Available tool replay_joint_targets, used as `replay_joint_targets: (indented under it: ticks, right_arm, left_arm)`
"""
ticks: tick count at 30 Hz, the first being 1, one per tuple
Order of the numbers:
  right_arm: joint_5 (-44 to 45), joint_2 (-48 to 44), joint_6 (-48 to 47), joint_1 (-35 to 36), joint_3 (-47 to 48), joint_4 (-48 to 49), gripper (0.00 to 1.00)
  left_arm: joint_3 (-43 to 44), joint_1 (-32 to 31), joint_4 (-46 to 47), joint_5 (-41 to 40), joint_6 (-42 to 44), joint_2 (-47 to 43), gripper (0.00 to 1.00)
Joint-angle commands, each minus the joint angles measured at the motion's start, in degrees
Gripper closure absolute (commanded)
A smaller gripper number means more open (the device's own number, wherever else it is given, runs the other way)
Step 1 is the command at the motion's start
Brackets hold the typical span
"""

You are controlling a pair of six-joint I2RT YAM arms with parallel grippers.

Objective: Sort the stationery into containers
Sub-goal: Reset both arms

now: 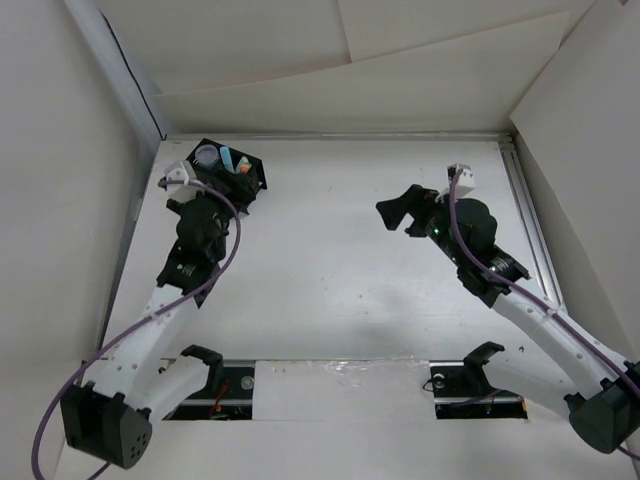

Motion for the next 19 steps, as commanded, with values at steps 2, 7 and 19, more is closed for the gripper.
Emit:
replay_joint_targets:
  ticks: [2,7,19]
  right_arm:
    - [-0.05,1.05,-0.06,-0.24,1.97,1.83,0.0]
    - [1.01,1.05,-0.06,-0.24,1.98,1.3,0.0]
    - [0.48,2.1,-0.06,-0.24,1.98,1.3,0.0]
  left_arm:
    - [-1.82,0.13,-11.05,3.2,-4.82,-8.9,0.0]
    - [-0.59,1.27,-18.1,2.5,-6.49,-13.13,0.0]
    - [-1.82,2.59,-18.1,8.12,-3.25,-11.9,0.0]
